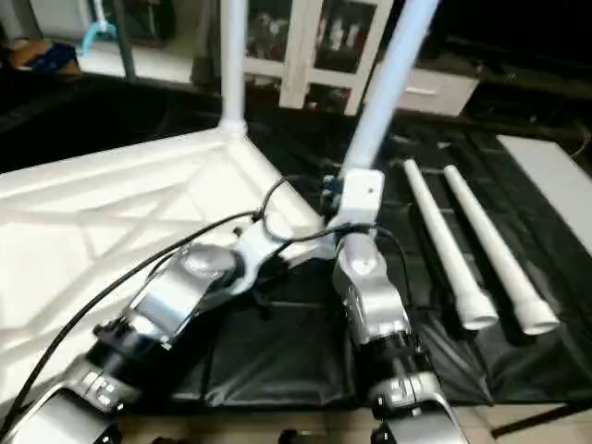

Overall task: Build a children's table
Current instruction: Insert table leg to table base

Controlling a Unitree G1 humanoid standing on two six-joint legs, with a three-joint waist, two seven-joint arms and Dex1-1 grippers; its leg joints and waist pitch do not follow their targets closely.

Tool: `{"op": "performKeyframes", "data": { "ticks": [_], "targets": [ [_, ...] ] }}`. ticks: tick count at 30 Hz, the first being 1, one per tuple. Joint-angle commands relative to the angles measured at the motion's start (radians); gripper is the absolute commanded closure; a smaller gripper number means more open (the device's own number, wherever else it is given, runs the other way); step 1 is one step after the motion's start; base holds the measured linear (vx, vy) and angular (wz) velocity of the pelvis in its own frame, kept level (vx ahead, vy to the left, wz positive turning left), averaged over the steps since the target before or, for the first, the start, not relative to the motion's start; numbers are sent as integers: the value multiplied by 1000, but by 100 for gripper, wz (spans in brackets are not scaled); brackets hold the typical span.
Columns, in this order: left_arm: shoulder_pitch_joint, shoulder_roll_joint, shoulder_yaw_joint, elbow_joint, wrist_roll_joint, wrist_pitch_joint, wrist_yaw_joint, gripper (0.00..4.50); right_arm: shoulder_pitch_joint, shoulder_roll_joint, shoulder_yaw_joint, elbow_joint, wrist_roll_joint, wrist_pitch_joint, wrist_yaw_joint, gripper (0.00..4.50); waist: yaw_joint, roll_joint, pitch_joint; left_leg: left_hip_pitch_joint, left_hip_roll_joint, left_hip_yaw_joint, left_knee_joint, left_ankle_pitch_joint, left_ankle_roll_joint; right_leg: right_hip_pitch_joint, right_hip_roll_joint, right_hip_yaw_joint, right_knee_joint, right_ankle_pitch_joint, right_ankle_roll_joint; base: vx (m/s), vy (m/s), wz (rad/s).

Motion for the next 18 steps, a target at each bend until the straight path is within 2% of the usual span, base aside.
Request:
{"op": "performKeyframes", "data": {
  "ticks": [1,4,5,6,9,10,11,12,14,15,16,18],
  "targets": [
    [-30,58,62,-41,37,21,43,450,76,-69,-148,202,-52,63,-119,268,-7,22,-38,30,75,-50,-102,-563,-77,-8,-84,47,-71,-414,-75,0,0,0],
    [-29,65,58,-37,33,25,45,450,61,-58,-151,216,-35,50,-98,268,-9,22,-44,20,78,-48,-104,-500,-80,2,-82,50,-55,-317,-99,0,0,0],
    [-29,69,57,-35,29,26,49,450,54,-57,-143,217,-35,47,-85,268,-8,21,-47,18,78,-41,-100,-427,-75,3,-80,56,-44,-220,-123,0,0,0],
    [-28,71,57,-35,29,26,50,450,52,-57,-138,216,-36,46,-80,268,-8,18,-47,16,77,-37,-99,-408,-69,5,-80,58,-42,-205,-126,0,0,0],
    [-31,74,56,-32,26,31,53,450,34,-60,-118,239,-37,25,-78,268,-4,13,-48,22,76,-31,-91,-408,-52,-2,-81,62,-49,-295,-122,0,0,0],
    [-31,75,54,-33,26,33,52,450,28,-58,-113,242,-28,22,-66,268,-4,13,-51,20,76,-31,-90,-394,-48,0,-81,62,-47,-297,-124,0,0,0],
    [-31,75,53,-33,26,33,51,450,27,-58,-111,242,-26,23,-63,233,-4,13,-51,14,77,-33,-91,-380,-45,3,-80,61,-46,-297,-122,0,0,0],
    [-32,76,52,-33,26,32,48,450,26,-57,-109,239,-26,22,-60,212,-4,13,-52,14,77,-32,-91,-377,-45,2,-79,61,-46,-298,-122,0,0,0],
    [-33,77,50,-32,23,29,44,450,23,-55,-104,236,-25,18,-50,212,-3,13,-56,15,76,-30,-87,-353,-47,2,-78,62,-42,-271,-129,0,0,0],
    [-33,77,49,-32,23,28,43,450,21,-54,-102,235,-24,17,-45,192,2,12,-59,11,75,-24,-83,-315,-40,3,-77,64,-37,-215,-137,0,0,0],
    [-34,79,46,-30,20,25,41,450,17,-52,-97,230,-25,7,-30,180,1,9,-59,5,75,-25,-83,-289,-29,7,-72,64,-28,-189,-145,0,0,0],
    [-34,80,45,-29,19,24,40,450,16,-51,-94,225,-26,2,-23,158,3,12,-60,13,75,-19,-79,-295,-26,0,-71,65,-30,-203,-153,0,0,0]
  ]
}}
